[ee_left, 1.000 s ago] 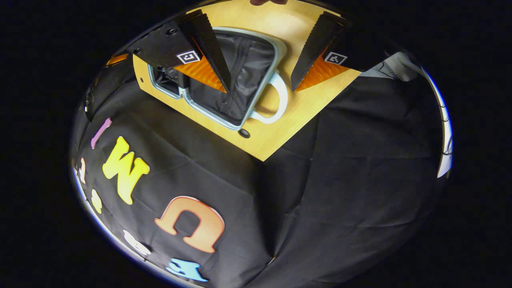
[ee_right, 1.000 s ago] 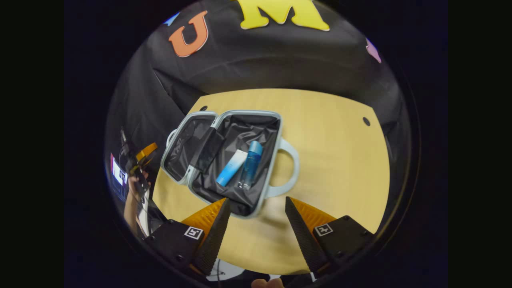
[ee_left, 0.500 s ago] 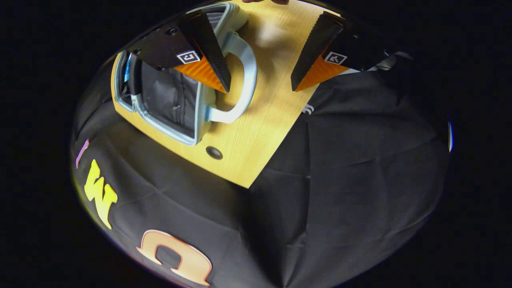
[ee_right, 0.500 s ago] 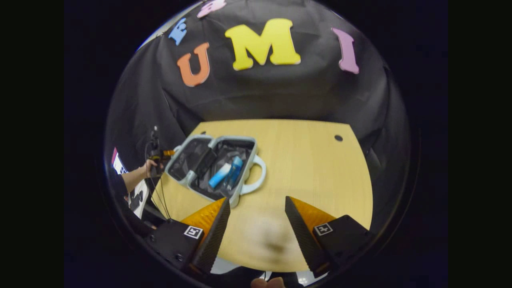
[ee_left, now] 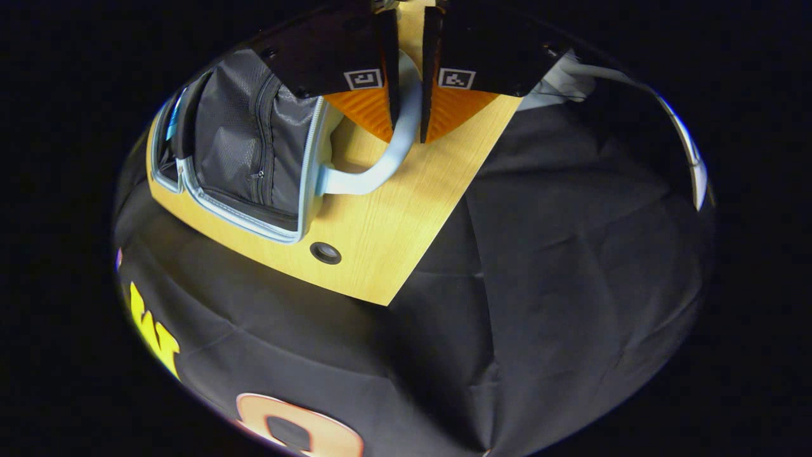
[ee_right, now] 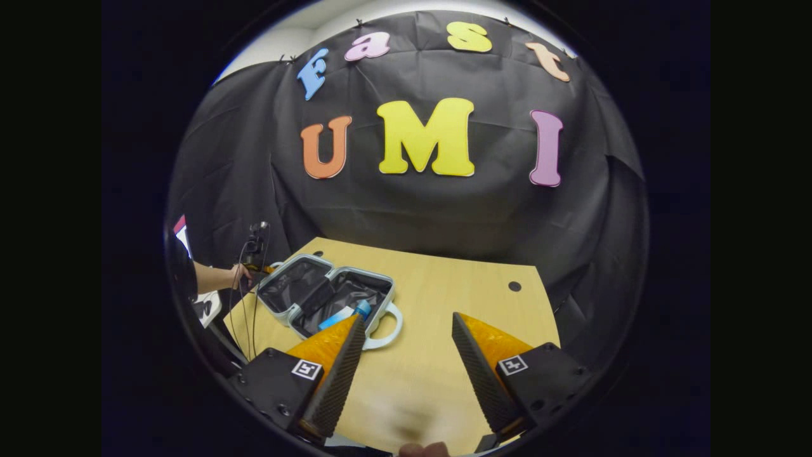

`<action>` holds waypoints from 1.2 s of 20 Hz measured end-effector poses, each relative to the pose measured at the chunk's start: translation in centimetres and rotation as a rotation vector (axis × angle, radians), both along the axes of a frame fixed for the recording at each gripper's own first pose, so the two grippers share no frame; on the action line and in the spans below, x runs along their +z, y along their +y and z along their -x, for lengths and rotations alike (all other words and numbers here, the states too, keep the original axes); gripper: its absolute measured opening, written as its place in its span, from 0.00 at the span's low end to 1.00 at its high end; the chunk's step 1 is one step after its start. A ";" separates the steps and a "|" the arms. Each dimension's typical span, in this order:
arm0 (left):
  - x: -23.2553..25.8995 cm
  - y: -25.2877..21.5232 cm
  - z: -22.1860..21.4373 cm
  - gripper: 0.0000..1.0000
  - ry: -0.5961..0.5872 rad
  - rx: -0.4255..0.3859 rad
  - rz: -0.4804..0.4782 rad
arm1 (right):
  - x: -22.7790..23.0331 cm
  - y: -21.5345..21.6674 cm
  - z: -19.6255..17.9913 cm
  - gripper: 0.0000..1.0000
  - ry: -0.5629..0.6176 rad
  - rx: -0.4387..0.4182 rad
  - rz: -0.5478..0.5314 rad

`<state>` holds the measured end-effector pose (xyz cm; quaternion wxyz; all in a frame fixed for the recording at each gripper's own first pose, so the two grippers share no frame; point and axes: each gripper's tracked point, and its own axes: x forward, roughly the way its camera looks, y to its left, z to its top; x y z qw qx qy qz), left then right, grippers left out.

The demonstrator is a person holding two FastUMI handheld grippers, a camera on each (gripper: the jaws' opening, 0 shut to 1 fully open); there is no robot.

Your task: First open the suitcase, pack the skin care products into it, and then close the suitcase.

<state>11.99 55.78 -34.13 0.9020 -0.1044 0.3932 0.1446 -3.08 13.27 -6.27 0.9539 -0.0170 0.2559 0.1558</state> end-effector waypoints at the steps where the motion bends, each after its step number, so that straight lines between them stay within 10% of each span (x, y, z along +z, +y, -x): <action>1: 0.6 0.0 0.0 0.16 0.006 0.008 -0.016 | 0.6 -0.1 -0.1 0.82 -0.023 0.004 -0.013; 14: 24.7 -11.8 4.1 0.03 -0.354 0.092 -0.277 | 6.8 -9.3 0.1 0.81 -0.329 -0.211 -0.063; 24: 29.4 -27.7 3.2 0.03 -0.399 0.045 -0.339 | 6.6 -20.2 2.9 0.82 -0.292 -0.376 -0.093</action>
